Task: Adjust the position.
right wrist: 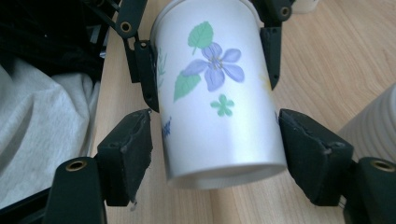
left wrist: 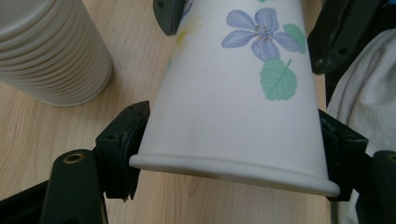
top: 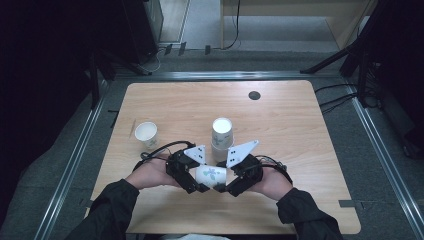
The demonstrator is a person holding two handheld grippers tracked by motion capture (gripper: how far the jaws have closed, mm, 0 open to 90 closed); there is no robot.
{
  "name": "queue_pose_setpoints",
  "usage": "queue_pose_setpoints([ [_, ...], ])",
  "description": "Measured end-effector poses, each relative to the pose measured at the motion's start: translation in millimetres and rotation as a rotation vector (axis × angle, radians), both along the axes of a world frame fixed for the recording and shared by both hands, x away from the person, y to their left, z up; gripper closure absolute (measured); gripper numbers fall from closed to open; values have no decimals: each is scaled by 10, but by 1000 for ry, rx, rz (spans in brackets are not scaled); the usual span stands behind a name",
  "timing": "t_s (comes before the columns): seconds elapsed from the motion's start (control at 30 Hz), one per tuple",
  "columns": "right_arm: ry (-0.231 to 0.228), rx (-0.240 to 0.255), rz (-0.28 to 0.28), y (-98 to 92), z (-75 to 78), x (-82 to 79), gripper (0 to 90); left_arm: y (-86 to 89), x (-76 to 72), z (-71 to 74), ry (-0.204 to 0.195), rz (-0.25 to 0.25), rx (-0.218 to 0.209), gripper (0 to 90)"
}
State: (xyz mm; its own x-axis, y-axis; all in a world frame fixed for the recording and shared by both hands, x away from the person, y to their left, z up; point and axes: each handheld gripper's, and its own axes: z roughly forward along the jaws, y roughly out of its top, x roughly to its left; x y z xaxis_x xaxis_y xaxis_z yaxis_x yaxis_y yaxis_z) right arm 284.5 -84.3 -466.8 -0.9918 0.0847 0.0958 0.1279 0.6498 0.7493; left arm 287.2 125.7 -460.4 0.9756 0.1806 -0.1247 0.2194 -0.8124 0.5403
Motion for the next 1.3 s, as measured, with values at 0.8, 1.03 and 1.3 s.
queue_pose_setpoints([
  [0.8, -33, -14, 2, -8, 39, -3, 346, 75, 8, 61, -25, 21, -67, 125],
  [1.03, -32, 25, -25, -110, 93, 33, 345, 193, 42, 105, -45, 63, -128, 125],
  [1.3, -19, 90, -57, -227, 156, 77, 345, 244, 45, 145, -39, 72, -186, 128],
])
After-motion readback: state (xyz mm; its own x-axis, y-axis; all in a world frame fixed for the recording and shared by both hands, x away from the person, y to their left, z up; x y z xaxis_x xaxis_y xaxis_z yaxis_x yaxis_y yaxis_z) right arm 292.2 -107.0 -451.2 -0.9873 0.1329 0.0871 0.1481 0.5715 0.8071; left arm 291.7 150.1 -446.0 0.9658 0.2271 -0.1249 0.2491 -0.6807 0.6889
